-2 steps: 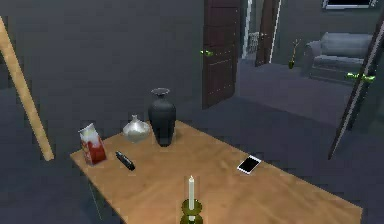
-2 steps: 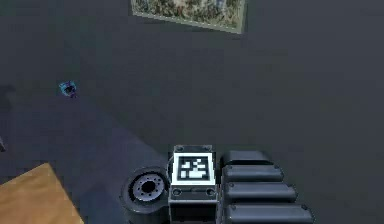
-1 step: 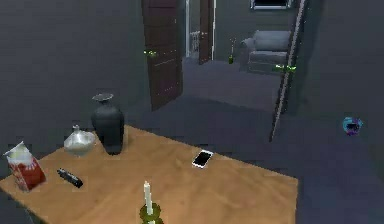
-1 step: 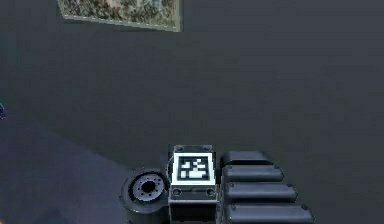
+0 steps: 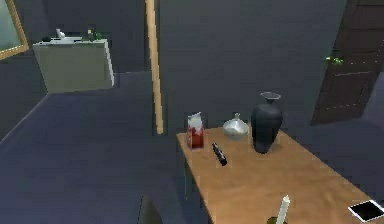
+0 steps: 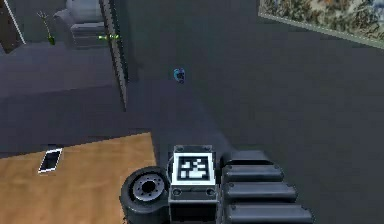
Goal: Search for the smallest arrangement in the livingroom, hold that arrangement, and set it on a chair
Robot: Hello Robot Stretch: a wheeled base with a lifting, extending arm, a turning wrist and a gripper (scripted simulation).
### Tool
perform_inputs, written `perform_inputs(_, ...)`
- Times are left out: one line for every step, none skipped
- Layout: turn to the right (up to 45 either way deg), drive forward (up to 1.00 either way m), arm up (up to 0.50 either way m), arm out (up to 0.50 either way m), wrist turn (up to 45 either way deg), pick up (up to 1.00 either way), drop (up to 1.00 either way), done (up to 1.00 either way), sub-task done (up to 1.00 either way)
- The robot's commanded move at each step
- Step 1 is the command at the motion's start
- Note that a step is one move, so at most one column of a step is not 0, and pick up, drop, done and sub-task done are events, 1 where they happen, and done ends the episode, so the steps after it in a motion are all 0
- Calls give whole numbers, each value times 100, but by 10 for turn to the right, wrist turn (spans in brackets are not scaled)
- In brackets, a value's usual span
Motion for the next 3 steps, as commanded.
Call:
perform_inputs(-450,0,0,0,0,0,0,0,0)
perform_inputs(-30,0,0,0,0,0,0,0,0)
perform_inputs(450,0,0,0,0,0,0,0,0)
